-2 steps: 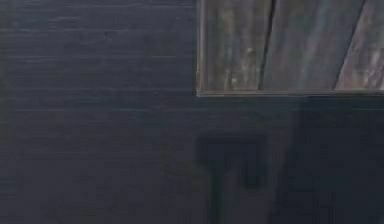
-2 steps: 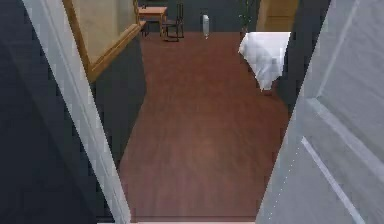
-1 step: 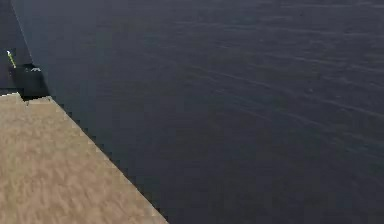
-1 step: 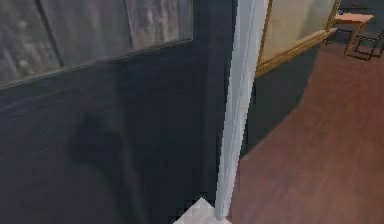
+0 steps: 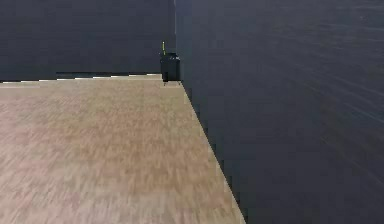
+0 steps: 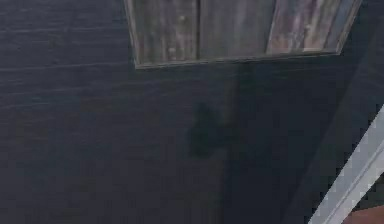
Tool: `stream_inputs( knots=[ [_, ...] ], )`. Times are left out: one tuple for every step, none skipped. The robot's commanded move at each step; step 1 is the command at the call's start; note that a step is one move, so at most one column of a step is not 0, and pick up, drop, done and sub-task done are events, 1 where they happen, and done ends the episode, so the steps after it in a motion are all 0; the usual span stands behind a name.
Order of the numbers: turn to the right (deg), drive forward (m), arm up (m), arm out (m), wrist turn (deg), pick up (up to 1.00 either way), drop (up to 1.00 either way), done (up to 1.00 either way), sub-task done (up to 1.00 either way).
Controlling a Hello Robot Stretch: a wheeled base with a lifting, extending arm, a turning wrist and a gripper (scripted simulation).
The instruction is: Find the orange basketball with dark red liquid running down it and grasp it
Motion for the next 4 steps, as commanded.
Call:
stream_inputs(
  knots=[
    [0.0, 0.35, 0.00, 0.00, 0.0, 0.00, 0.00, 0.00, 0.00],
    [-45.0, 0.00, 0.00, 0.00, 0.0, 0.00, 0.00, 0.00, 0.00],
    [-6.0, 0.00, 0.00, 0.00, 0.0, 0.00, 0.00, 0.00, 0.00],
    [0.0, 0.30, 0.00, 0.00, 0.0, 0.00, 0.00, 0.00, 0.00]
  ],
)
